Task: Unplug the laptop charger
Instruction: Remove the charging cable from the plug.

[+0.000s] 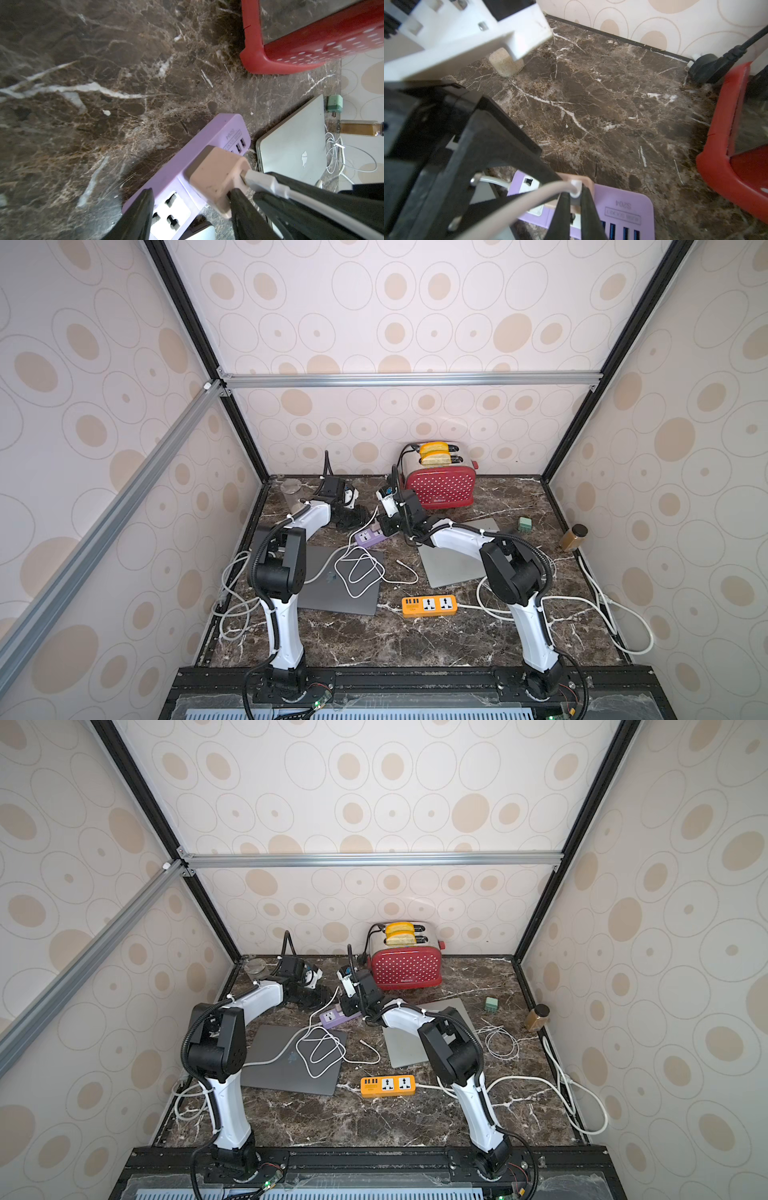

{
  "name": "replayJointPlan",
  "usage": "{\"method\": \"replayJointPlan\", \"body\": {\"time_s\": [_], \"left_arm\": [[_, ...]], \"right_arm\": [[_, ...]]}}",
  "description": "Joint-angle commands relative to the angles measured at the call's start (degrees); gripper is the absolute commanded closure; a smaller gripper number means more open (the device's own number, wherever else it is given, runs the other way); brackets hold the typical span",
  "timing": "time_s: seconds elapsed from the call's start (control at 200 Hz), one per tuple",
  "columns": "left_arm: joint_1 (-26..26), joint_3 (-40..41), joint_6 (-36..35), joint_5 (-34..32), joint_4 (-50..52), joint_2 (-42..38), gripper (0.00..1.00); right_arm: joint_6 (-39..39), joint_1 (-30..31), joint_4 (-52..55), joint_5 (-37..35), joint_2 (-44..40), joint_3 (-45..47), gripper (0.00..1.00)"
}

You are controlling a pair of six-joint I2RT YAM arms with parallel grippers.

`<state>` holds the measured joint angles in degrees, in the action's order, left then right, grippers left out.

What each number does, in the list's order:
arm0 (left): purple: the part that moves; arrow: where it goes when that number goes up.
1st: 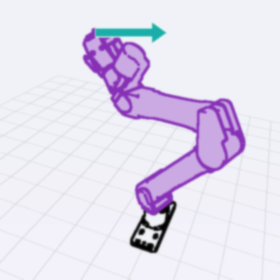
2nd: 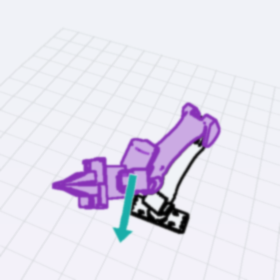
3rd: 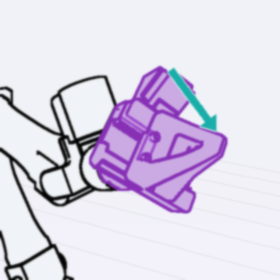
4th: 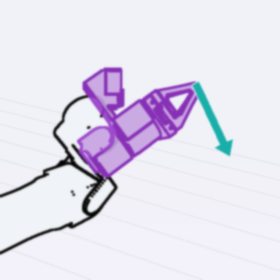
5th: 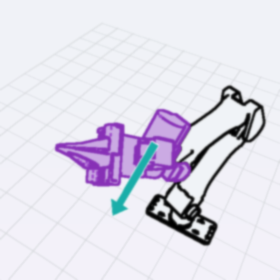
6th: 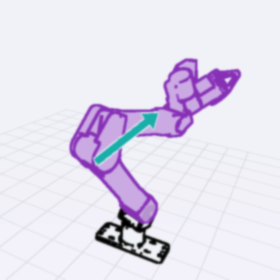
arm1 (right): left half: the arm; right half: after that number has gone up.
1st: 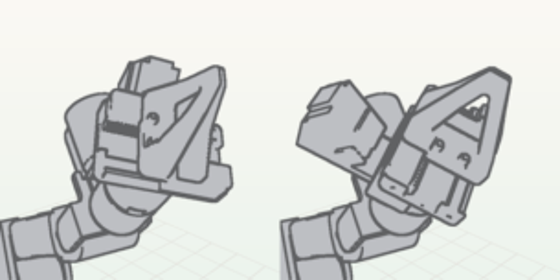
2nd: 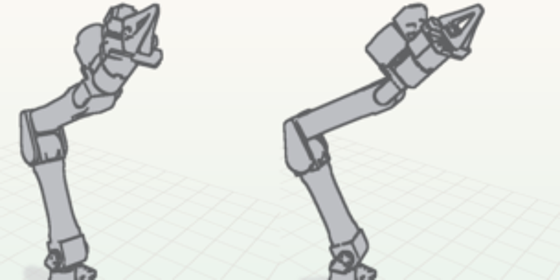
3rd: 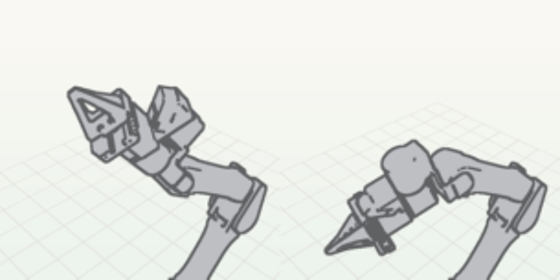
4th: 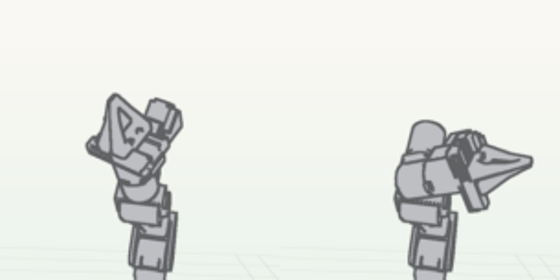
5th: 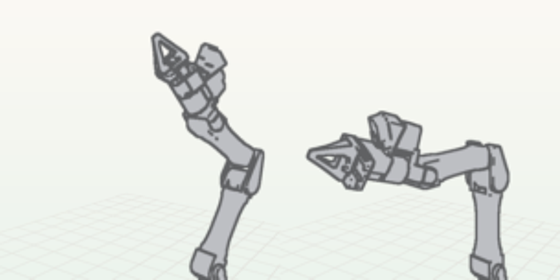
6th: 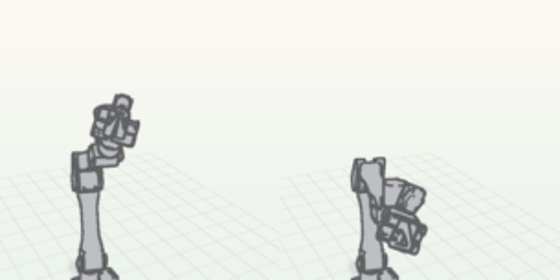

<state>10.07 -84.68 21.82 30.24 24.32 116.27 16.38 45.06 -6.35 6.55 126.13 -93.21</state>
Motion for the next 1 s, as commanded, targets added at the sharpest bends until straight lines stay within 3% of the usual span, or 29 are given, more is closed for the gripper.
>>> {"method": "replayJointPlan", "body": {"time_s": [0.0,0.115,0.23,0.461,0.731,0.996], "left_arm": [[0.6,1.6,-1.8,-7.7,8.0,5.3,0.4],[0.6,1.4,-1.7,-8.0,8.4,5.5,0.4],[0.6,1.3,-1.8,-8.0,8.6,5.8,0.4],[0.6,0.9,-1.9,-8.4,9.1,6.1,0.39],[0.6,0.7,-1.8,-8.3,9.1,6.2,0.39],[0.6,-0.4,-4.0,-6.3,6.8,2.5,0.36]], "right_arm": [[-3.0,1.5,1.5,-1.7,-3.6,-0.7,0.9],[-5.6,2.7,1.5,-3.8,-3.8,-0.8,0.9],[-3.4,2.4,-3.0,-5.5,-5.6,2.8,0.9],[2.2,-0.3,-4.0,-0.8,-6.5,3.5,0.9],[-2.1,0.9,1.2,-2.8,-6.2,0.1,0.9],[-2.5,1.0,6.7,-4.7,-14.5,9.1,0.89]]}}
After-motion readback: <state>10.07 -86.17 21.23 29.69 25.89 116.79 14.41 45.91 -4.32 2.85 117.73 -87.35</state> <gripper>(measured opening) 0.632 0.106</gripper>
